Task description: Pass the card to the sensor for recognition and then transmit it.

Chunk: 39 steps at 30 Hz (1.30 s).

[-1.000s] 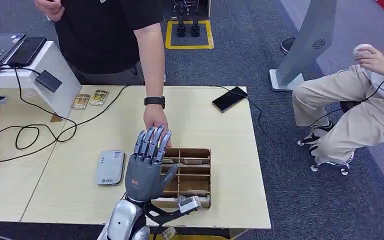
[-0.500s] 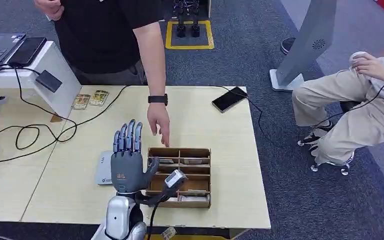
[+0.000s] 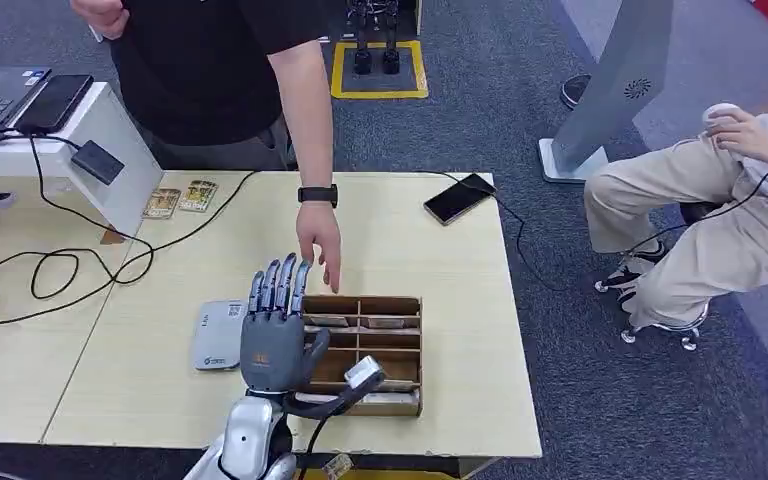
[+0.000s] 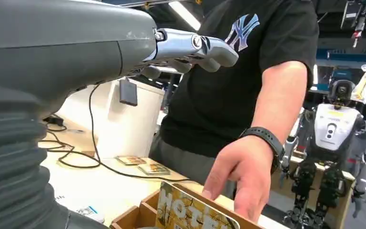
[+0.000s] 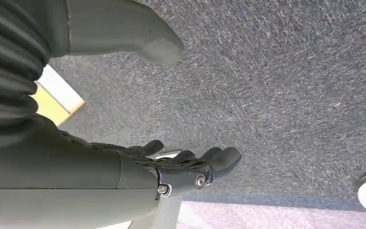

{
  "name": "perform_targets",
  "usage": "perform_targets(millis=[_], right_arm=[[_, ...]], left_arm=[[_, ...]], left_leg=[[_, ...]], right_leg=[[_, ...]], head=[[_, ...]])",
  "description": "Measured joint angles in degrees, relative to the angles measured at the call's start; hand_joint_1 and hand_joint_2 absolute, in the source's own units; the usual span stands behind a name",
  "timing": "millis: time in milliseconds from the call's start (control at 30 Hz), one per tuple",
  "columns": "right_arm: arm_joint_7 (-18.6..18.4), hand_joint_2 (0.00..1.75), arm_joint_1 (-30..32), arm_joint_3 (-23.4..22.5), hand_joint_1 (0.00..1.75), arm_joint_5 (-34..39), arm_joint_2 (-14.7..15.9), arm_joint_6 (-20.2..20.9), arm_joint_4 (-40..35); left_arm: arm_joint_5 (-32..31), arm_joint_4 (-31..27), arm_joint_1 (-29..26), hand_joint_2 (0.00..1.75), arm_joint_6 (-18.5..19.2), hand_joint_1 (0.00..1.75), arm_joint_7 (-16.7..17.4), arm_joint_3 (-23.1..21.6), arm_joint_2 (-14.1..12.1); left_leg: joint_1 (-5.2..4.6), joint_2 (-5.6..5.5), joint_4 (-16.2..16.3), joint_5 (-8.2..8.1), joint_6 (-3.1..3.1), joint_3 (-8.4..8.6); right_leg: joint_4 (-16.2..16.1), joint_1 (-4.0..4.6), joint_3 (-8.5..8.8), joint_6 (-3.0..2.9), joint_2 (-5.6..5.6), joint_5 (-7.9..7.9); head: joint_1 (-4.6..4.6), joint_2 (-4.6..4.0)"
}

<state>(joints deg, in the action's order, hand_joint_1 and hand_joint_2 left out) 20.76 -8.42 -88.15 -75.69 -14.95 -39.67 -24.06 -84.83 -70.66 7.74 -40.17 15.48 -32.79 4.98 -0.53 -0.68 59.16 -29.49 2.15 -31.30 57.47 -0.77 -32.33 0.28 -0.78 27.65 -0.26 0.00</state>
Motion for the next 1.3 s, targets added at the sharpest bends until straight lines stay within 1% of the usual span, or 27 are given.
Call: perform_targets(millis=[333,367,400,433,700,867,900,1000,1100,1300], right_arm=[[0.1,1.75,0.0,0.0,0.00,0.0,0.0,0.0,-0.1],[0.1,1.75,0.0,0.0,0.00,0.0,0.0,0.0,-0.1],[0.1,1.75,0.0,0.0,0.00,0.0,0.0,0.0,-0.1],[0.1,1.75,0.0,0.0,0.00,0.0,0.0,0.0,-0.1],[0.1,1.75,0.0,0.0,0.00,0.0,0.0,0.0,-0.1],[0.1,1.75,0.0,0.0,0.00,0.0,0.0,0.0,-0.1],[0.1,1.75,0.0,0.0,0.00,0.0,0.0,0.0,-0.1],[0.3,1.75,0.0,0.0,0.00,0.0,0.0,0.0,-0.1],[0.6,1.75,0.0,0.0,0.00,0.0,0.0,0.0,0.0],[0.6,1.75,0.0,0.0,0.00,-0.3,0.0,0.0,0.0]], left_arm=[[0.0,0.0,-0.2,1.75,0.0,0.00,-2.1,0.0,0.0],[0.0,0.0,-0.2,1.75,0.0,0.05,-2.1,0.0,0.0],[0.0,0.2,-0.2,1.75,0.0,1.55,-2.2,0.0,0.0],[0.0,0.4,-0.2,1.75,0.0,1.75,-2.3,0.0,0.0],[0.0,4.6,0.3,1.75,0.1,1.75,-3.2,0.0,0.0],[0.0,6.3,0.5,1.75,0.1,1.75,-3.4,0.0,0.1],[0.0,6.5,0.7,1.75,0.2,1.75,-3.4,0.0,0.1],[0.0,7.6,1.7,1.75,2.4,1.75,-3.5,-0.1,0.3],[0.0,9.0,3.1,1.75,3.9,1.75,-3.5,-1.0,0.3],[0.0,10.7,4.7,1.75,4.3,1.75,-3.5,-2.4,0.4]], left_leg=[[0.00,0.00,0.0,0.00,0.00,0.00],[0.00,0.00,0.0,0.00,0.00,0.00],[0.00,0.00,0.0,0.00,0.00,0.00],[0.00,0.00,0.0,0.00,0.00,0.00],[0.00,0.01,0.0,0.00,0.00,0.01],[0.00,0.00,0.0,0.00,0.00,0.01],[0.00,0.00,0.0,0.00,0.00,0.01],[0.00,-0.01,0.0,0.00,0.00,0.01],[0.00,-0.01,0.0,0.00,0.00,0.03],[-0.01,-0.05,0.0,0.00,0.01,0.07]], right_leg=[[0.0,0.00,0.00,0.00,0.00,0.00],[0.0,0.00,0.00,0.00,0.00,0.00],[0.0,0.00,0.00,0.00,0.00,0.00],[0.0,0.00,0.00,0.00,0.00,0.00],[0.0,0.00,0.00,0.00,0.00,0.00],[0.0,0.00,0.00,0.00,-0.01,0.00],[0.0,0.00,0.00,0.00,-0.01,0.00],[0.0,0.00,0.01,0.00,0.01,0.00],[0.0,-0.01,0.05,0.00,0.02,-0.01],[0.0,-0.01,0.10,0.01,0.05,-0.01]], head=[[0.00,0.00],[0.00,0.00],[0.00,0.00],[0.00,0.00],[0.00,0.00],[0.00,0.00],[0.00,0.00],[0.00,0.00],[0.00,0.00],[0.00,0.00]])
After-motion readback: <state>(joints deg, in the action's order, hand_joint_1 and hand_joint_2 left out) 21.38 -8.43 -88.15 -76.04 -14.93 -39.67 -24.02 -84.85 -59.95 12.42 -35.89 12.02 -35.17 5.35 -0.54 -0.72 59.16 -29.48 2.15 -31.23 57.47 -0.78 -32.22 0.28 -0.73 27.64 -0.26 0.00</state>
